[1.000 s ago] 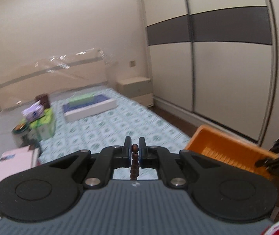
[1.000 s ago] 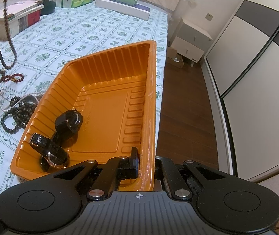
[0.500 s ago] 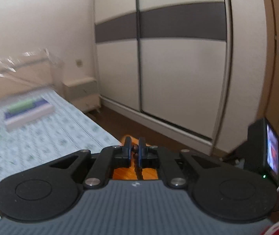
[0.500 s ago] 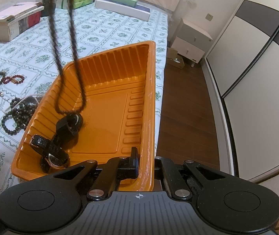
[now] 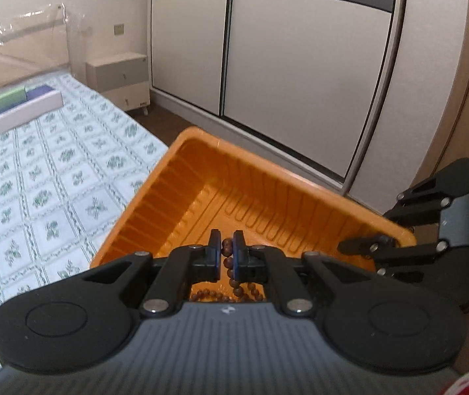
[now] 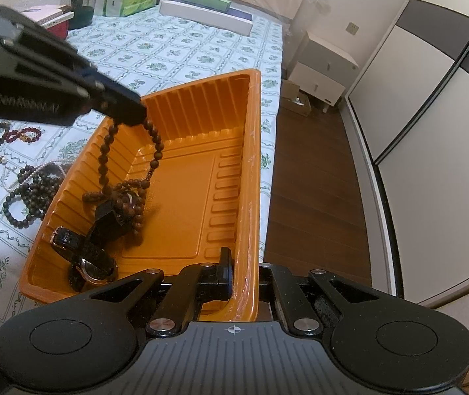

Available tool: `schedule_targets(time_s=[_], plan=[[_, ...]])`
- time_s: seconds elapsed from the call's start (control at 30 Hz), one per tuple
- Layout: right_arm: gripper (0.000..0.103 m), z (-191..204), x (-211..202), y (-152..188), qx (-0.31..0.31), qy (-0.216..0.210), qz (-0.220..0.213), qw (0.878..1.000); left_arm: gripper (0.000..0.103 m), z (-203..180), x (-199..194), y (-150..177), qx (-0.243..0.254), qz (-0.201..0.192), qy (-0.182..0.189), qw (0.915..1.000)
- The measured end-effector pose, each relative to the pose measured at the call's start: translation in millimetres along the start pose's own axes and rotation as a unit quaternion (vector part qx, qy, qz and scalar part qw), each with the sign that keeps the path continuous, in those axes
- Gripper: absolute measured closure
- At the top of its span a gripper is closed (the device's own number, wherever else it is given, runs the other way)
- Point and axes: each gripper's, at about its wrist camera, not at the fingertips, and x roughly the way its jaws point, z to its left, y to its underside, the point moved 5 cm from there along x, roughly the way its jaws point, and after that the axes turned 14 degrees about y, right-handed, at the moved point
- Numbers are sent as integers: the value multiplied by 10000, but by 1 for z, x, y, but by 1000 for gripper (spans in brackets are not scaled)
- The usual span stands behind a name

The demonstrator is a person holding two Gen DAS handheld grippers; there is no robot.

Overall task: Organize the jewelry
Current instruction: 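Lower the brown bead bracelet into the orange tray and open the left gripper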

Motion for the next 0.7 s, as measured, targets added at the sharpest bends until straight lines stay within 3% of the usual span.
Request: schedule_targets(time_s=[0.27,0.37,0.53,0.7], plan=[[99,0,0,1,8,-2,5,10000,96,5,5,9,-198,210,-12,9996],[99,-1,0,1,1,1,1,10000,80,13,0,13,-303,159,-84,9994],[99,-1,0,1,2,2,-2,10000,79,33,-16,27,-575,109,-251,9980],[99,-1,-1,2,3,10,-12,10000,68,55,-47,53,-793,-31,-612,9950]])
